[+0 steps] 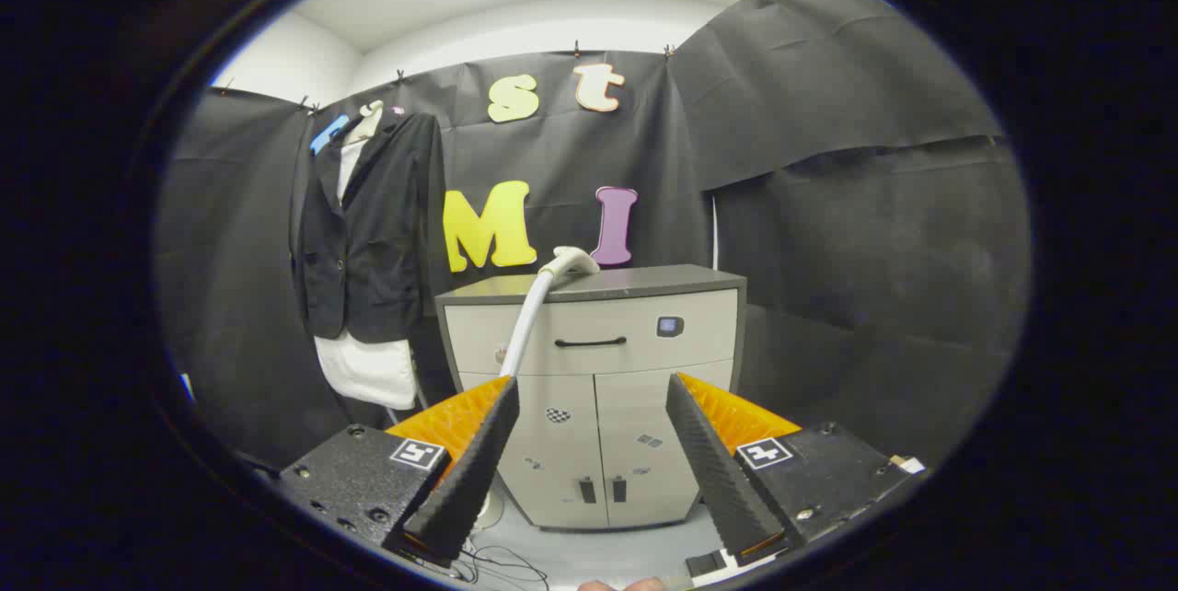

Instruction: Iron the clothes twice with a garment steamer, once on the left side and once on the right side.

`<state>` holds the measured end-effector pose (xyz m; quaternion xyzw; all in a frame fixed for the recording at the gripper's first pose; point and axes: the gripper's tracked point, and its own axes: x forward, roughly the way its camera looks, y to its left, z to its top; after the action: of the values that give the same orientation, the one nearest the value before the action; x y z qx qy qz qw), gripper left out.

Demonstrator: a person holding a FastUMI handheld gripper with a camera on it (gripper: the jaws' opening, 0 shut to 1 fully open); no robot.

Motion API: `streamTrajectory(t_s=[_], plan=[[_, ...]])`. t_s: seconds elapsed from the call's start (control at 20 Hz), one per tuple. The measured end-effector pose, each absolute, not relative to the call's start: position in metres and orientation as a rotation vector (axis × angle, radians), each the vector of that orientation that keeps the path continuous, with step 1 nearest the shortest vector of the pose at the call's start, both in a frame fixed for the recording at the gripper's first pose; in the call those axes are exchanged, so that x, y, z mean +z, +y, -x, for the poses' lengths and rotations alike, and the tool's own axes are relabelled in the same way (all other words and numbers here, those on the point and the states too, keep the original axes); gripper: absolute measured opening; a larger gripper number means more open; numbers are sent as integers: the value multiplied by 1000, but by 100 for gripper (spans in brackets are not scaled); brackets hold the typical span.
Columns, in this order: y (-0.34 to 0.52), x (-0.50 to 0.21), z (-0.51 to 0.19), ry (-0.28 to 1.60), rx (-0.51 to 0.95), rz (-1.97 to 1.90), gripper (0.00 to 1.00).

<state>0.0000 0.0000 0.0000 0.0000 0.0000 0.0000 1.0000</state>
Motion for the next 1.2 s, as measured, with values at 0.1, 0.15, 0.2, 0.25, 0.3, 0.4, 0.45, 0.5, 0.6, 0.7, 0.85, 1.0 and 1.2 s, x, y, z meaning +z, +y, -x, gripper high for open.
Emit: streamTrajectory(t_s=[0.1,0.15,0.2,0.25,0.3,0.4,0.45,0.5,0.6,0.7,0.85,1.0,1.2], plan=[[1,1,-1,1,-6,-5,100],[1,1,0,5,-7,-6,100],[2,3,0,7,-7,-4,100],[3,4,-1,6,-10,0,100],[3,6,-1,5,-13,0,100],[7,7,-2,8,-15,-6,100],[9,7,-3,9,-13,-7,100],[11,9,-3,9,-16,-5,100],[13,10,-4,10,-19,1,100],[15,10,-5,13,-22,7,100],[20,11,-6,16,-26,9,100],[25,11,-9,20,-38,4,100],[30,13,-13,20,-64,4,100]])
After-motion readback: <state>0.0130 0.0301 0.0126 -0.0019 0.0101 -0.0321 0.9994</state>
